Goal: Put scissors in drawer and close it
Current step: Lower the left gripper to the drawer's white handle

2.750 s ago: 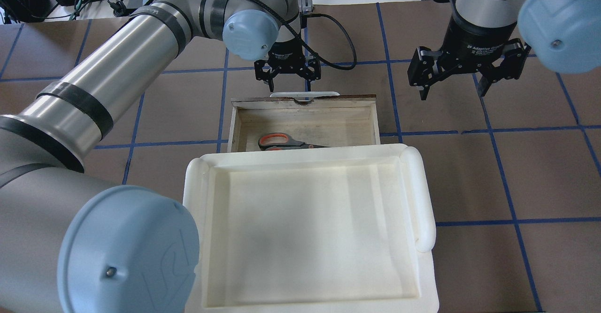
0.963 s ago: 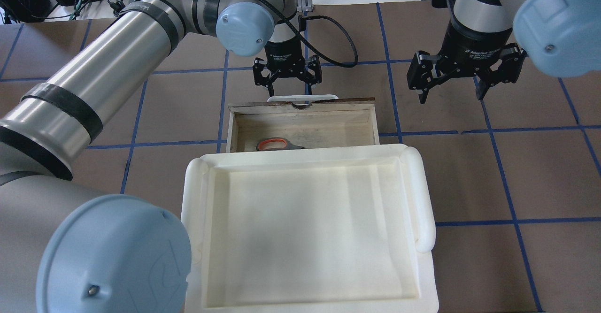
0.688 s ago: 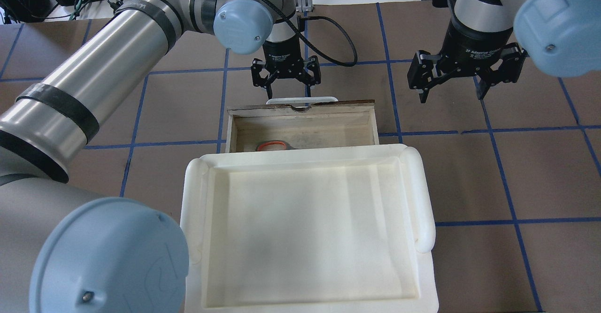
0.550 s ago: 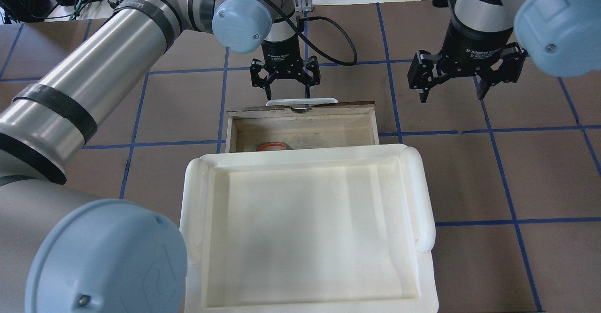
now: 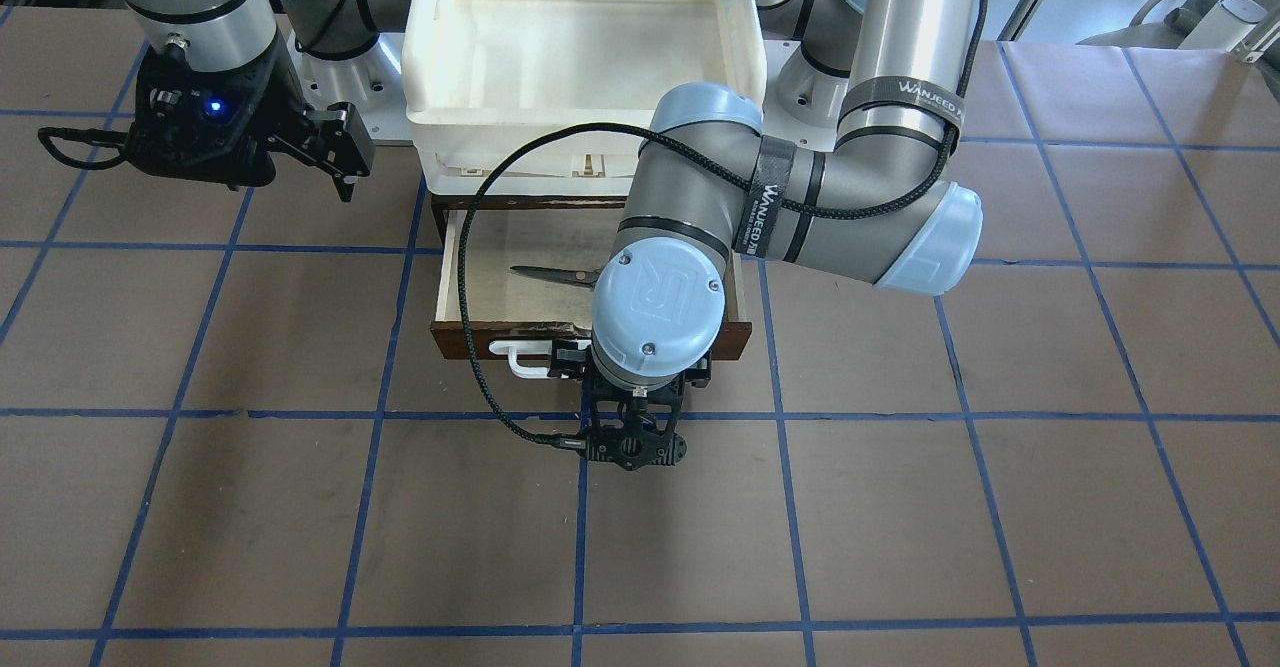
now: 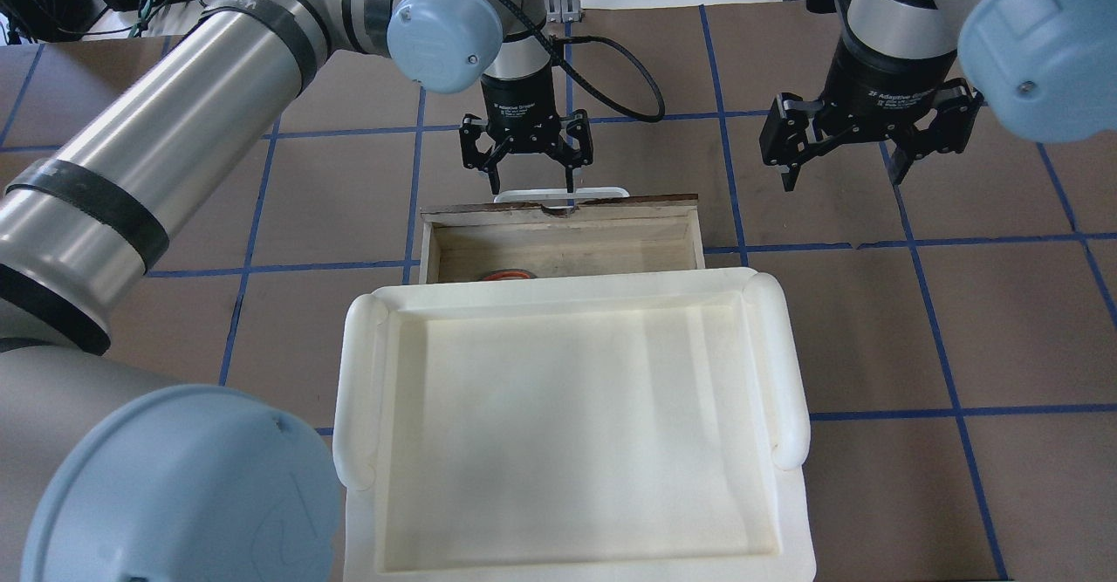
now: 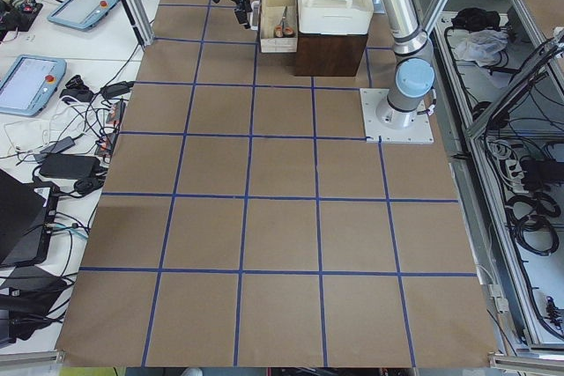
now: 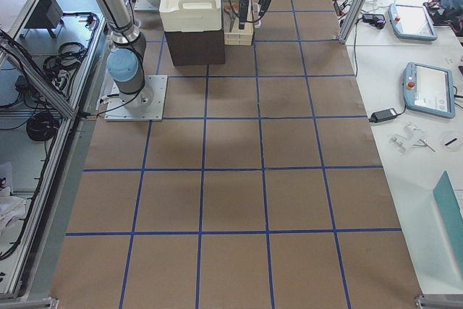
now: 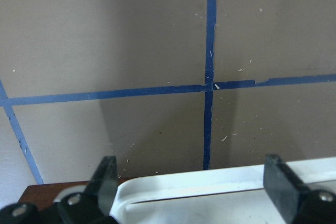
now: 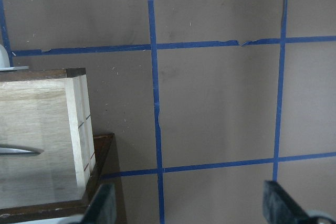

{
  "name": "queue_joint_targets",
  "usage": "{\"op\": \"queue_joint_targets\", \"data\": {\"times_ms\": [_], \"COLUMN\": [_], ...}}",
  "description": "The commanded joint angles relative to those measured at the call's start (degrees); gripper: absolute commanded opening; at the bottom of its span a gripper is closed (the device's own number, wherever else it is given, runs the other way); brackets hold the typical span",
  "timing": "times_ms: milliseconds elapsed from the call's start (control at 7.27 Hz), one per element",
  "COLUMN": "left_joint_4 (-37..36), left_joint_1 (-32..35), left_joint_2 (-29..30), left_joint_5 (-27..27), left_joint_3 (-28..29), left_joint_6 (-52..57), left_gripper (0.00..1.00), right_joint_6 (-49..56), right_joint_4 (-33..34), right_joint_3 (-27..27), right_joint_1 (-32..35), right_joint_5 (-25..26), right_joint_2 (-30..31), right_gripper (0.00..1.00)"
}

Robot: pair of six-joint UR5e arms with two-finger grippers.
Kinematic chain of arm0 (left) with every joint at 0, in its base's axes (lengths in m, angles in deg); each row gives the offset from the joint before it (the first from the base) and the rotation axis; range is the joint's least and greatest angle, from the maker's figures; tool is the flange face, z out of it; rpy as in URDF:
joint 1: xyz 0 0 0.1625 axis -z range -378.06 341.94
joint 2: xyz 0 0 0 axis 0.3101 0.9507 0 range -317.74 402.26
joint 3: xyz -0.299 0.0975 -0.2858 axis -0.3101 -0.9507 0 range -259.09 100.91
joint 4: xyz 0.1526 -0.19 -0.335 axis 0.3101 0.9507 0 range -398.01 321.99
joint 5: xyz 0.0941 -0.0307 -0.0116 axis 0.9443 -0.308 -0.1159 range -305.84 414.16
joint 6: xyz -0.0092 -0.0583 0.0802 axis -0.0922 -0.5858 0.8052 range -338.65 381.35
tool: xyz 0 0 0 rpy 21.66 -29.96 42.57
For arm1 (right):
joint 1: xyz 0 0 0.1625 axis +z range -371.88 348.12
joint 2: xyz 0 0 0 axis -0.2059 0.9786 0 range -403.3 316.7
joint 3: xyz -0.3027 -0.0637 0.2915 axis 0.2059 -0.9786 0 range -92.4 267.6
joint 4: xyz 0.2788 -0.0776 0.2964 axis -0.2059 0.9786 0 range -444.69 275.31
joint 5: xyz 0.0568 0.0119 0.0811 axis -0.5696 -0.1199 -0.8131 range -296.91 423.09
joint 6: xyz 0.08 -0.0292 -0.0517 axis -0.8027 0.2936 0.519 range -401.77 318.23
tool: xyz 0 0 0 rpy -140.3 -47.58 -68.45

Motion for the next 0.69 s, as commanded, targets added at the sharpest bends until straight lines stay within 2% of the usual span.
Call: {"op": "queue_joint_targets", "data": {"times_ms": [0, 550], "left_joint_4": [1.21, 2.27], "left_joint_1": [-0.04, 0.04], "left_joint_2": [-0.72, -0.98], "left_joint_5": [-1.14, -1.41], "left_joint_3": [0.05, -0.12], "left_joint_6": [-0.05, -0.05], "left_gripper": [1.0, 1.0], "right_joint_6": [0.04, -0.22], "right_joint_4": [-0.09, 0.09], "right_joint_3": [0.0, -0.09], "right_joint_1": [-0.02, -0.02], "right_joint_5": [0.01, -0.69], "right_joint_2": [0.01, 0.19], "right_gripper": [1.0, 1.0]}}
